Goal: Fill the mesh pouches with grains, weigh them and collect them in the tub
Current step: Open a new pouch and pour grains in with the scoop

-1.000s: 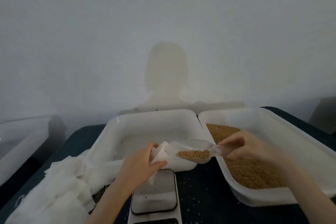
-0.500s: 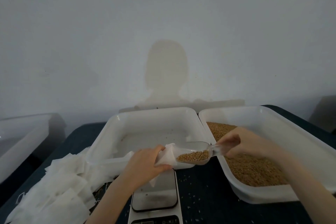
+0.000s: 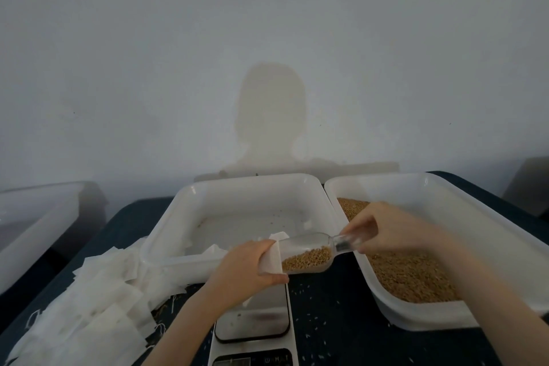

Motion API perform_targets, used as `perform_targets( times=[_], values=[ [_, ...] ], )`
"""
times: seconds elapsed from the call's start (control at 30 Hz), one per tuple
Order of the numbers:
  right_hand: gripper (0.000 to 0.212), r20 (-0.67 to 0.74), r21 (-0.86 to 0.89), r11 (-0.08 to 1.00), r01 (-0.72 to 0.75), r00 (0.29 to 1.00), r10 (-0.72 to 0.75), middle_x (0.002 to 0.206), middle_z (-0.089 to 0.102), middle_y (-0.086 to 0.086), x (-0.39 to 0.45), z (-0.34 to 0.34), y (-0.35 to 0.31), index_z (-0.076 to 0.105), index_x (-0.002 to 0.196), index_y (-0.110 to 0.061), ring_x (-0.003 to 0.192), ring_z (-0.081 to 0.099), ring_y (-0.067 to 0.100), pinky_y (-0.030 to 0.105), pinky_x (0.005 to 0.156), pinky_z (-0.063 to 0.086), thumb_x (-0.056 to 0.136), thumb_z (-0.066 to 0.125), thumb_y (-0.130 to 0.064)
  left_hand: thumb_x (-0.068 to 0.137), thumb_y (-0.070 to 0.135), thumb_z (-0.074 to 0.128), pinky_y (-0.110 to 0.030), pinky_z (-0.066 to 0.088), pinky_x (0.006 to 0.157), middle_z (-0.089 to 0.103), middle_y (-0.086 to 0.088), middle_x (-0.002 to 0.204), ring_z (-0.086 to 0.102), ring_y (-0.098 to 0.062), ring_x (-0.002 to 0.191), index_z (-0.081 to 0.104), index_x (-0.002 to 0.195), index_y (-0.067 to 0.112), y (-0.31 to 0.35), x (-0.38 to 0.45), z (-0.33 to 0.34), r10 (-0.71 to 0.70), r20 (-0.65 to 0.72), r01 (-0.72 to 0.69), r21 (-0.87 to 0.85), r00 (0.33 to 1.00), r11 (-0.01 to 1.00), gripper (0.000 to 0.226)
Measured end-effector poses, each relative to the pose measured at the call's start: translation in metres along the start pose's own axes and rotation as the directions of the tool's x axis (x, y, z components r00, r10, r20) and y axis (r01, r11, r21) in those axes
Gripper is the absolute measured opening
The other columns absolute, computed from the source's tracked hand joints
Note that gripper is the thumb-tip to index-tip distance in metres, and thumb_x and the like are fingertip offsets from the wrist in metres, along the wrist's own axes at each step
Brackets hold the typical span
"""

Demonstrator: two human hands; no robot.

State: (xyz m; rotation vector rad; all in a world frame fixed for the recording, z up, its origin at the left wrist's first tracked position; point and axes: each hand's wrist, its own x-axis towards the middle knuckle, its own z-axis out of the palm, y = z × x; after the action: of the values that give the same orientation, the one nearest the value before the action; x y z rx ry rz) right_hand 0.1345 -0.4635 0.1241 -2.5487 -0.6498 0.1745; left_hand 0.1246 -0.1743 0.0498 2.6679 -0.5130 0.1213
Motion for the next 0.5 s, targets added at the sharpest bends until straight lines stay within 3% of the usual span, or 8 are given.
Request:
perform_targets(
  times=[0.1,0.2,0.27,0.3,0.33,0.4,0.5],
  values=[
    [0.025,-0.136,-0.207,0.976,-0.064,0.990,0.036,0.081,0.065,-0.033,0.006,-0.006,-0.007,0.068,0.091,-0.054,0.079,0.060,-0.010,0.018,0.075,0.052,0.066,0.073,-0.053,0.073,0.062,0.065,-0.018,0.044,0.080,0.056,0.017,0.106,0.051,0.000,0.092,0.050,0.120,0.035,0.005,0.000,0.009,-0.041,-0.024,0.038,-0.113,0.999,0.993,0.056],
    [0.031,-0.297,-0.396,0.918,-0.034,0.950,-0.093,0.056,0.048,-0.035,0.013,-0.010,-0.018,0.072,0.091,-0.046,0.066,0.048,-0.015,0.008,0.071,0.036,0.064,0.070,-0.059,0.071,0.061,0.065,-0.013,0.043,0.067,0.058,0.017,0.090,0.053,0.003,0.081,0.055,0.101,0.034,0.010,0.000,0.019,-0.078,-0.032,0.069,-0.213,0.996,0.975,0.041],
    [0.031,-0.326,-0.496,0.868,-0.021,0.931,-0.163,0.062,0.046,-0.033,0.016,-0.011,-0.023,0.073,0.096,-0.042,0.079,0.046,-0.015,0.019,0.099,0.034,0.069,0.067,-0.057,0.072,0.058,0.066,-0.010,0.041,0.061,0.058,0.016,0.084,0.054,0.003,0.075,0.055,0.092,0.034,0.013,-0.001,0.027,-0.098,-0.038,0.084,-0.275,0.994,0.958,0.033],
    [0.033,-0.323,-0.540,0.842,-0.024,0.929,-0.180,0.074,0.051,-0.031,0.018,-0.012,-0.026,0.071,0.102,-0.041,0.094,0.047,-0.012,0.028,0.114,0.021,0.073,0.066,-0.055,0.072,0.057,0.066,-0.009,0.042,0.060,0.059,0.015,0.083,0.055,0.003,0.074,0.055,0.089,0.034,0.014,-0.001,0.030,-0.106,-0.045,0.088,-0.308,0.993,0.947,0.030],
    [0.035,-0.314,-0.582,0.813,-0.032,0.930,-0.189,0.086,0.057,-0.027,0.018,-0.013,-0.029,0.068,0.108,-0.040,0.110,0.046,-0.003,0.034,0.118,0.004,0.076,0.065,-0.053,0.073,0.056,0.067,-0.009,0.045,0.061,0.061,0.014,0.083,0.056,0.003,0.074,0.055,0.087,0.034,0.016,-0.001,0.032,-0.113,-0.052,0.089,-0.343,0.992,0.935,0.029],
    [0.037,-0.286,-0.656,0.753,-0.045,0.938,-0.193,0.104,0.061,-0.017,0.019,-0.016,-0.040,0.064,0.118,-0.040,0.126,0.038,0.006,0.039,0.113,-0.017,0.083,0.063,-0.048,0.073,0.055,0.066,-0.008,0.047,0.065,0.063,0.016,0.086,0.058,0.004,0.078,0.056,0.087,0.035,0.020,0.000,0.034,-0.127,-0.067,0.091,-0.391,0.990,0.916,0.027],
    [0.035,-0.256,-0.749,0.660,-0.055,0.943,-0.212,0.114,0.060,-0.010,0.020,-0.017,-0.059,0.062,0.122,-0.039,0.132,0.032,0.011,0.044,0.104,-0.028,0.087,0.062,-0.043,0.073,0.056,0.066,-0.005,0.046,0.066,0.062,0.021,0.089,0.058,0.008,0.081,0.055,0.091,0.037,0.025,0.001,0.034,-0.131,-0.093,0.079,-0.426,0.987,0.901,0.028]
  ],
)
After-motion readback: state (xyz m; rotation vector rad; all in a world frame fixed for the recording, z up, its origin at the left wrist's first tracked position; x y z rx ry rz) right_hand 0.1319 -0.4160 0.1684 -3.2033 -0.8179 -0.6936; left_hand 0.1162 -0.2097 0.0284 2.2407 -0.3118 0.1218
